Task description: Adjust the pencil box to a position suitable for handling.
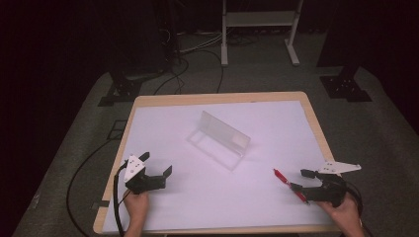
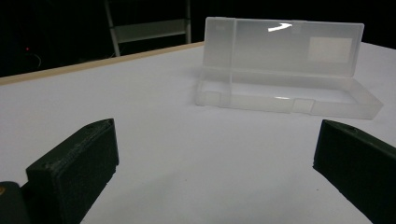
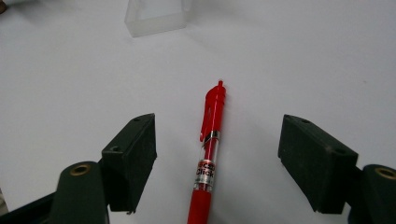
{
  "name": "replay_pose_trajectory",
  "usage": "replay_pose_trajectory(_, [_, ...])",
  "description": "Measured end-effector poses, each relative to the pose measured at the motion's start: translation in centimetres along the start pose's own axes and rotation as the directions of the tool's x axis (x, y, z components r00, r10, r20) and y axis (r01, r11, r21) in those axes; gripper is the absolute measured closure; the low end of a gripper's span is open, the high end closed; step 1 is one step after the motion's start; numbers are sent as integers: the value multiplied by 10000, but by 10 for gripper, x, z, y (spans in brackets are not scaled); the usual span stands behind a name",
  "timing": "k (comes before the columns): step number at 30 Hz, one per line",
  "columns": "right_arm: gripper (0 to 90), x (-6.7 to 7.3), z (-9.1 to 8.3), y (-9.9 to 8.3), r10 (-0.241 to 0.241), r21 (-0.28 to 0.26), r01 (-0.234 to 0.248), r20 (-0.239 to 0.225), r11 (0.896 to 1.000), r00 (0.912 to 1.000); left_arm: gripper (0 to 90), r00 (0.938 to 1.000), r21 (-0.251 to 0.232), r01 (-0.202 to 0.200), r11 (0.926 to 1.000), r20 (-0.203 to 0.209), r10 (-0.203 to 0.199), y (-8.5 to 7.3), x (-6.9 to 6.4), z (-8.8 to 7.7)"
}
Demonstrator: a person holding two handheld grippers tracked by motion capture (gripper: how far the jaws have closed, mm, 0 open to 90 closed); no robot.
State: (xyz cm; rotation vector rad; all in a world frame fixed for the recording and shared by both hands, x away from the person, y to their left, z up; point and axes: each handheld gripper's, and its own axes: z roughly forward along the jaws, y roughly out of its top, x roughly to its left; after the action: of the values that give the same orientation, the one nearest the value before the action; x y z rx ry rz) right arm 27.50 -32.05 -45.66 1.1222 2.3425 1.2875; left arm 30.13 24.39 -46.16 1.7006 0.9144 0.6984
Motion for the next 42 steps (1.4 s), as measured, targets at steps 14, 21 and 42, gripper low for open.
replay_pose_trajectory(14, [240, 13, -1, 21, -221, -246, 210, -460, 9995, 9987, 0, 9999, 31, -108, 9999, 12, 108, 0, 0, 0])
replay_pose_trajectory(21, [235, 20, 2, 47, -592, -179, 584, -535, 9981, 9968, 0, 9999, 33, -147, 9999, 25, 147, 0, -1, 0])
replay_pose_trajectory(42, [239, 35, 56, 155, -1871, 105, 1898, -1221, 9818, 9747, 0, 9999, 12, -106, 9999, 61, 106, 0, 0, 0])
